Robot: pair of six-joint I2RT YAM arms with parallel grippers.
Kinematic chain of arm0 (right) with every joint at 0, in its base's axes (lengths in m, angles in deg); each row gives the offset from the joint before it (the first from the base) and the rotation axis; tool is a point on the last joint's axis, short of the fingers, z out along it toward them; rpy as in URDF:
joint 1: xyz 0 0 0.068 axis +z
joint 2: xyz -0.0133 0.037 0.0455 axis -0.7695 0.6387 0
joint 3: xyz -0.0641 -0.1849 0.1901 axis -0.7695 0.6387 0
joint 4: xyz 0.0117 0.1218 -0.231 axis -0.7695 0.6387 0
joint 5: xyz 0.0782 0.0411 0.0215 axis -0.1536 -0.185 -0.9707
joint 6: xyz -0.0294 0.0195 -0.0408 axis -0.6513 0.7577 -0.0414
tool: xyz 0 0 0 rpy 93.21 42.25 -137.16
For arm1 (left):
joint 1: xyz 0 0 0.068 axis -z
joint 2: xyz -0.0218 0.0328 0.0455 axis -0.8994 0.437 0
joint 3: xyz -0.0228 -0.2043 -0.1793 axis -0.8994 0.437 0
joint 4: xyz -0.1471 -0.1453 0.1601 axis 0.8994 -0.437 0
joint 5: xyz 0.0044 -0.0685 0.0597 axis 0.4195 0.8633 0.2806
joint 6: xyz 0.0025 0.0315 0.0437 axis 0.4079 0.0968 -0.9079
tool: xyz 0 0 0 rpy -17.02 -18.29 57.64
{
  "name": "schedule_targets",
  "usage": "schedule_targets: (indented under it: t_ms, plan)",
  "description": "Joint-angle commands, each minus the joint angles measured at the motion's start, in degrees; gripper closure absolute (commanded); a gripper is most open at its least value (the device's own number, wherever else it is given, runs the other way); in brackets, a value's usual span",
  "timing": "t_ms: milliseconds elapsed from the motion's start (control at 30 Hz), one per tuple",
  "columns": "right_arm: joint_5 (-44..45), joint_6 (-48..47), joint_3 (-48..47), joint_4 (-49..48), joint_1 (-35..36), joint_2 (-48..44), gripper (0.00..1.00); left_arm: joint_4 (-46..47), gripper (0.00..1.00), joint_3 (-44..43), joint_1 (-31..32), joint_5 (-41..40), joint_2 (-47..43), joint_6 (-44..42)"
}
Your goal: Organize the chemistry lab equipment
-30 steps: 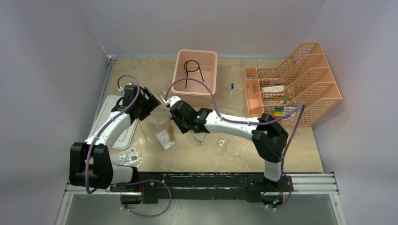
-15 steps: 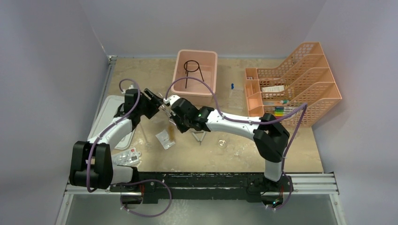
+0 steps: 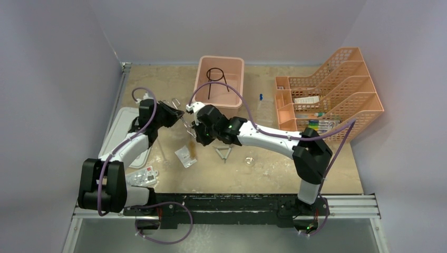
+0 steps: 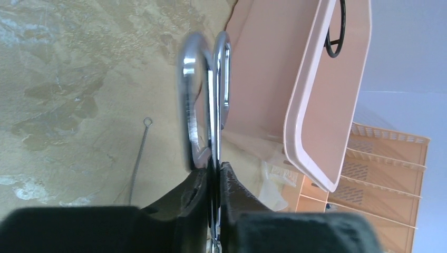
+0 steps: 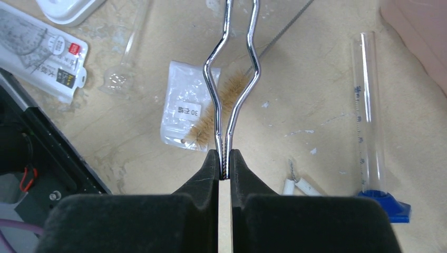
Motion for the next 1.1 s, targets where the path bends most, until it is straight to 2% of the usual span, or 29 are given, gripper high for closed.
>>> schedule_targets:
  t_ms: [0,100,233,300,400,500,600,667,767,867,1067]
  plan:
    - [-2.5,0.1,0.9,-4.3,-0.4,-3.3,1.00,3.0,1.00,-0.9,-0.3,0.4,-0.4,-1.1]
    - [-3.5,0.8,0.9,-3.9,-0.8,-3.9,1.00,1.5,1.00,-2.1,-0.3,0.2,-1.4,-2.7]
    - [-5.3,2.2,1.0,-4.6,-1.6,-6.0,0.61,-3.8,1.00,-5.9,-0.3,-0.7,-4.6,-7.4]
    - [-6.7,2.4,0.8,-5.6,-2.0,-8.0,0.50,-6.9,1.00,-8.2,-0.3,-1.2,-6.6,-10.5]
    - [-9.2,2.7,-0.4,-6.8,-3.1,-10.4,0.41,-11.5,1.00,-11.8,-0.3,-0.4,-9.5,-15.0]
    - [-11.1,4.5,-2.4,-7.7,-4.9,-12.0,0.36,-12.6,1.00,-14.7,-0.3,3.1,-12.1,-17.8]
    - [-11.7,8.5,-5.4,-8.1,-7.5,-12.6,0.32,-10.8,1.00,-17.6,-0.2,10.8,-12.7,-18.4]
    - [-11.7,10.3,-8.3,-7.1,-8.8,-12.0,0.29,-9.0,1.00,-19.0,-0.2,15.7,-12.5,-16.6]
    - [-10.8,12.4,-13.2,-4.8,-9.1,-9.9,0.27,-1.0,1.00,-19.9,0.4,22.0,-11.4,-11.9]
    - [-10.8,15.3,-16.6,-2.8,-9.5,-7.7,0.27,3.2,1.00,-20.9,2.1,23.6,-10.2,-9.4]
    - [-12.6,18.1,-14.7,-5.9,-9.6,-7.5,0.28,6.5,1.00,-22.4,4.8,22.8,-7.4,-7.1]
